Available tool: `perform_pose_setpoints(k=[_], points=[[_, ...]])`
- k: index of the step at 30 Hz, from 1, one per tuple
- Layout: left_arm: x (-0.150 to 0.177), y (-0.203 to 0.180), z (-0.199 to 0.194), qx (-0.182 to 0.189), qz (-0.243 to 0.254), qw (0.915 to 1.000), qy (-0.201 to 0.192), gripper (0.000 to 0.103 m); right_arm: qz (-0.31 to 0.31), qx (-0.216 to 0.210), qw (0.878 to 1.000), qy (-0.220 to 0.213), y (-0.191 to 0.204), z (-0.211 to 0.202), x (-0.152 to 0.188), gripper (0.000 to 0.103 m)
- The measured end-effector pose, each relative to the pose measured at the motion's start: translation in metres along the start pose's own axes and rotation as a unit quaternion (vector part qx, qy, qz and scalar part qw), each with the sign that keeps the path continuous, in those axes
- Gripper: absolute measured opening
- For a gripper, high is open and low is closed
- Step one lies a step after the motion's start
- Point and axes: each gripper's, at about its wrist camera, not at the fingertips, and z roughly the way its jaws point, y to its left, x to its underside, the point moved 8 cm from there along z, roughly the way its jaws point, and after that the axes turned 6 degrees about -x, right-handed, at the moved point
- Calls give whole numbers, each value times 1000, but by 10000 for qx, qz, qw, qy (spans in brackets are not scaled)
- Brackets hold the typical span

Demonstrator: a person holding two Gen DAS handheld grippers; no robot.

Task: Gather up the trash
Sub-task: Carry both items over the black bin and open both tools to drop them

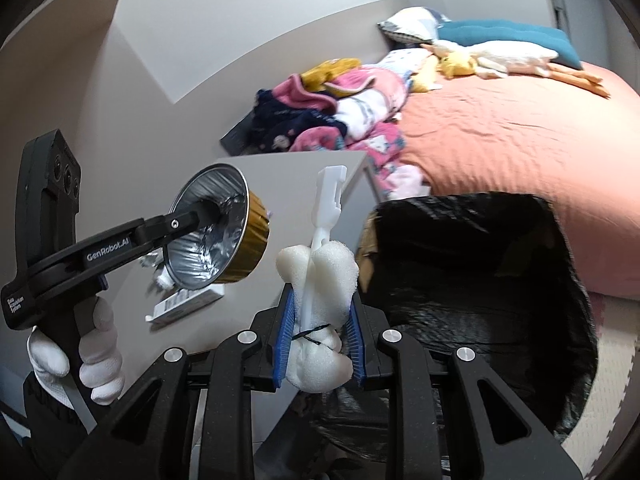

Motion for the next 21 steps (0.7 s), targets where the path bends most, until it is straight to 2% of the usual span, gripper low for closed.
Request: perform_pose_setpoints(k=[3, 6, 7, 8, 9, 10, 14, 21], points=[[0, -15, 8, 119, 117, 9998, 90, 10, 133, 116, 9998, -89, -16, -9, -3, 28], [0, -28, 14, 329, 132, 9992, 191, 12, 353, 220, 9989, -222, -35, -21, -4, 39], [0, -31, 17, 350, 158, 9989, 250, 25, 429, 311, 9981, -320, -42, -27, -5, 47], [0, -33, 21, 323, 186, 9988, 302, 60, 492, 408, 9971, -401, -49, -32, -6, 56], [1, -35, 25, 264, 218, 9988, 344, 77, 587, 547, 9954, -532, -57, -39, -7, 59], [0, -38, 27, 227, 281, 9989, 310, 86, 647, 626, 9939, -634, -62, -45, -9, 61], [3, -55, 33, 242, 590, 9975, 320, 86, 778, 779, 9902, -855, -78, -61, -13, 61], [6, -68, 36, 366, 779, 9955, 404, 86, 908, 840, 9874, -988, -89, -71, -13, 61]])
